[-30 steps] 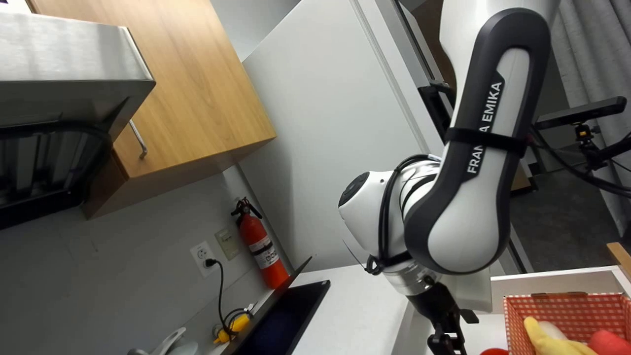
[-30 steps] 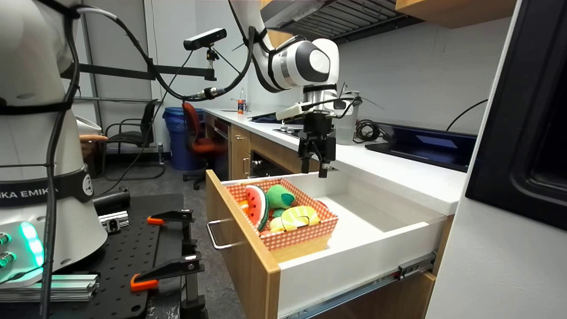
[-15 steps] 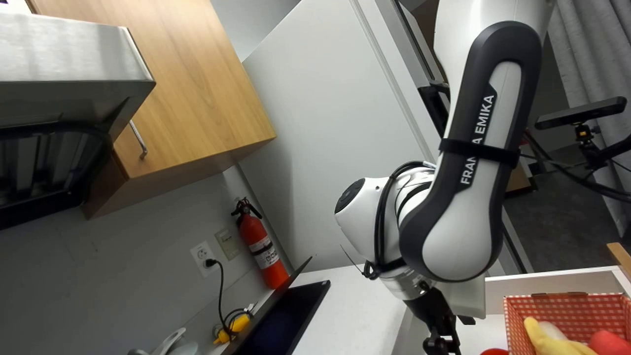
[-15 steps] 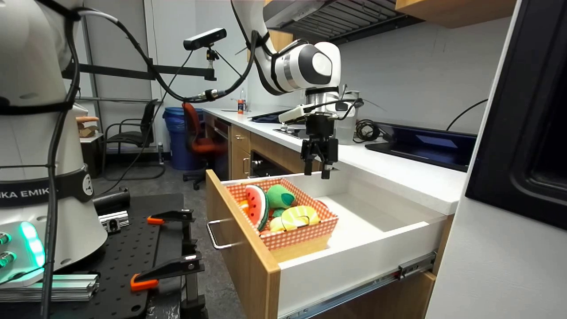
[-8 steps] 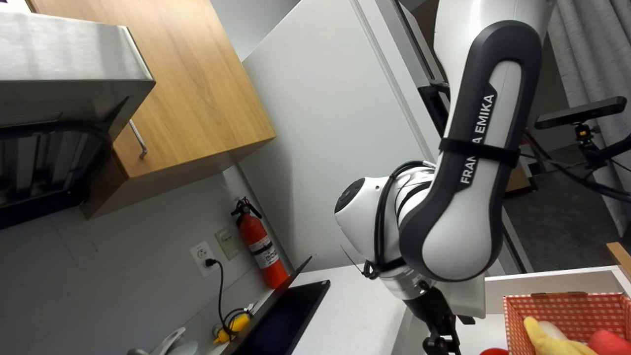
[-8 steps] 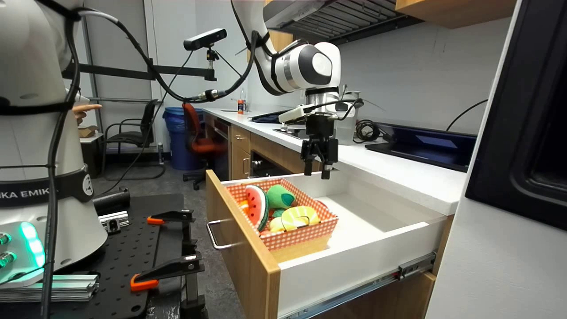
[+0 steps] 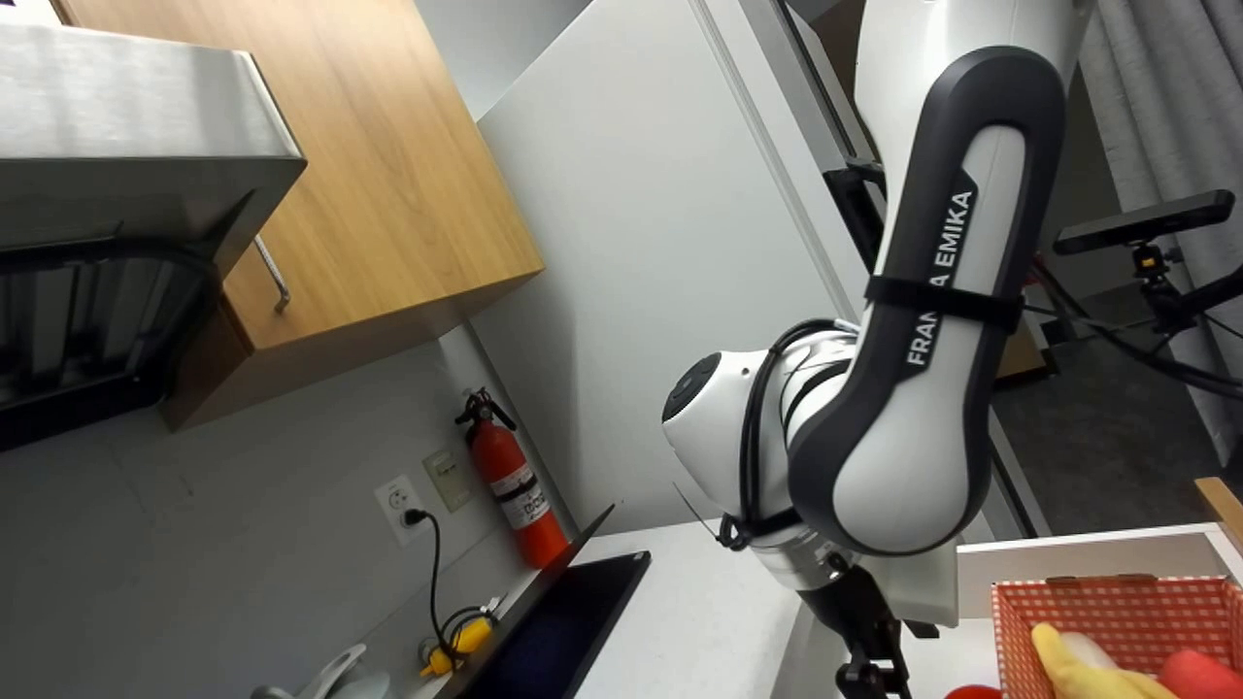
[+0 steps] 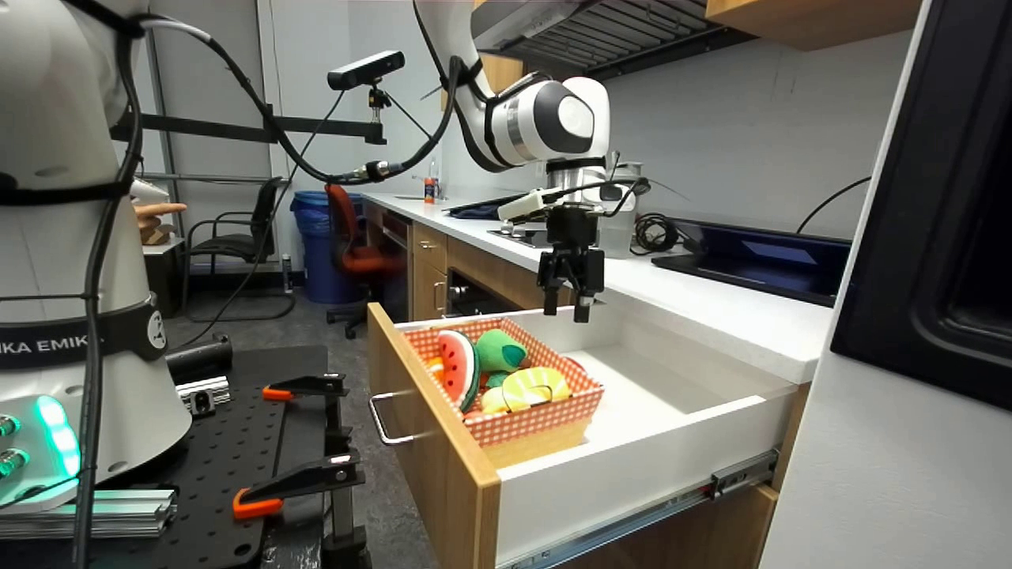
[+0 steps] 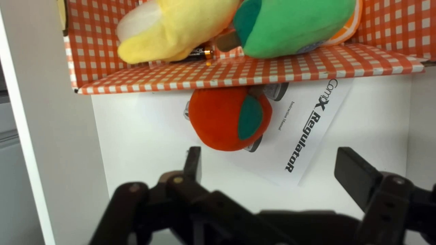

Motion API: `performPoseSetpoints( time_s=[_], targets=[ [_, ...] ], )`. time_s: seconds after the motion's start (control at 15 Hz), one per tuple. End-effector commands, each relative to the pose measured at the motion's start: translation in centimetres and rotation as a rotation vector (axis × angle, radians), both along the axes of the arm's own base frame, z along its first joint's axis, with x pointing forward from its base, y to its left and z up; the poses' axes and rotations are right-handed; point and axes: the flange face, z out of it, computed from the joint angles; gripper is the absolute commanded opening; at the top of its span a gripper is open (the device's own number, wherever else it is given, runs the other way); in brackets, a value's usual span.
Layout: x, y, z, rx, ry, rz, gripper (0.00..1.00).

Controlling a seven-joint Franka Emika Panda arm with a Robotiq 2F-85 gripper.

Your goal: Pick up the two plush toys from the drawer, put them in the toy basket and close the top drawer.

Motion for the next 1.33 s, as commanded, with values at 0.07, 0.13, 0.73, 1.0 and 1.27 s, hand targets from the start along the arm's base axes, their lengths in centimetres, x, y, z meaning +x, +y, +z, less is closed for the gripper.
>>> performPoseSetpoints(
  time_s=[0.07, 0.13, 0.73, 1.0, 1.27],
  targets=[
    [0.4, -2.1, -1.3, -0.005, 0.02, -0.038, 1.0],
    [0.5, -2.6, -1.6, -0.006, 0.025, -0.046, 1.0],
    [1.3, -3.1, -5.5, 0.014, 0.086, -0.059, 1.0],
    [2.1, -3.5, -7.1, 0.02, 0.101, -0.078, 0.98],
    [2.8, -3.0, -8.1, 0.031, 0.115, -0.107, 0.92]
  ],
)
